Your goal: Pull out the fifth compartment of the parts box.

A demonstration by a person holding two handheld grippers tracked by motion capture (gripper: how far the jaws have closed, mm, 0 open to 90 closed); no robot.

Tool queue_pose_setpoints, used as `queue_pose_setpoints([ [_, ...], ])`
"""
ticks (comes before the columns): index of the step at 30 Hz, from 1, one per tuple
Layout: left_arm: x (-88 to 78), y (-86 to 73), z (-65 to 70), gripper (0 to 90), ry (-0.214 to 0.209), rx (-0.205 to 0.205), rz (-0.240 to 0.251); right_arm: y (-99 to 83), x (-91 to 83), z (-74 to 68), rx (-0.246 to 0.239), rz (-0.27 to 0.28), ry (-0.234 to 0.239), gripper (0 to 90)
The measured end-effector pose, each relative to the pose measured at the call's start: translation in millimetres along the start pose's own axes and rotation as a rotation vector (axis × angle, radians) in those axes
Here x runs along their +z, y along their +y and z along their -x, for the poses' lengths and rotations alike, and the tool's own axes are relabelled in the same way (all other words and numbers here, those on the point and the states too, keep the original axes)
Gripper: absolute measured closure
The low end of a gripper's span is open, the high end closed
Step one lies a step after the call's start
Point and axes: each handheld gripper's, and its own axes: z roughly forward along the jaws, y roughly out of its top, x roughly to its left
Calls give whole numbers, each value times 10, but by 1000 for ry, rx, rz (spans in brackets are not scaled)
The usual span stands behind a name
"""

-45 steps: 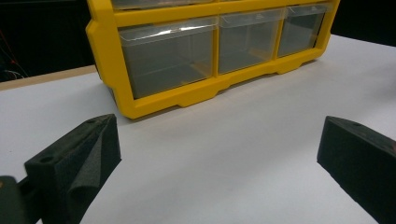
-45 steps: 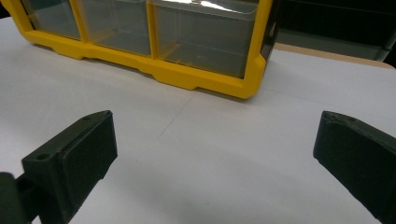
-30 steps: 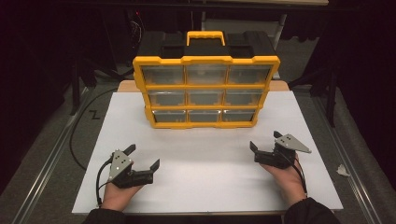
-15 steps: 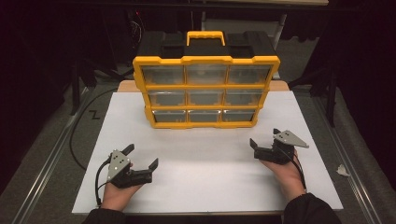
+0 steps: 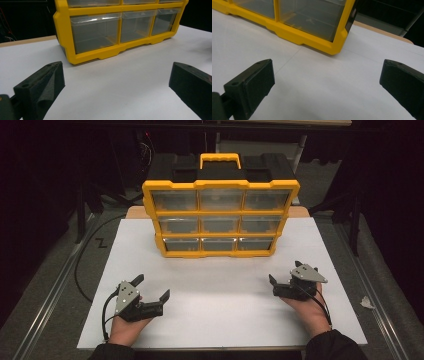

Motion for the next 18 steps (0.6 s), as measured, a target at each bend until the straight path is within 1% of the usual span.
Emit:
queue_pose_setpoints([
  [1,2,0,0,9,0,-1,-1,-1,-5,-5,-10,-5,-1,8],
  [2,2,0,0,9,0,-1,-1,-1,-5,-5,-10,-5,-1,8],
  [3,4,0,0,10,0,-4,-1,2,-8,-23,-35,-14,-7,8],
  [4,4,0,0,10,0,-4,-1,2,-8,-23,-35,-14,-7,8],
  [5,3,0,2,11,-1,-3,-2,9,-7,-44,-67,-27,-19,8],
  [6,3,0,2,11,-1,-3,-2,9,-7,-44,-67,-27,-19,8],
  [7,0,1,4,11,-2,-2,0,12,-9,-66,-101,-37,-15,7],
  [8,0,1,4,11,-2,-2,0,12,-9,-66,-101,-37,-15,7],
  [9,-1,1,5,11,-4,-1,2,14,-11,-91,-120,-43,-16,7],
  [17,-5,2,9,11,-3,2,7,17,-14,-187,-223,-68,-30,7],
  [18,-5,2,9,11,-3,2,7,17,-14,-187,-223,-68,-30,7],
])
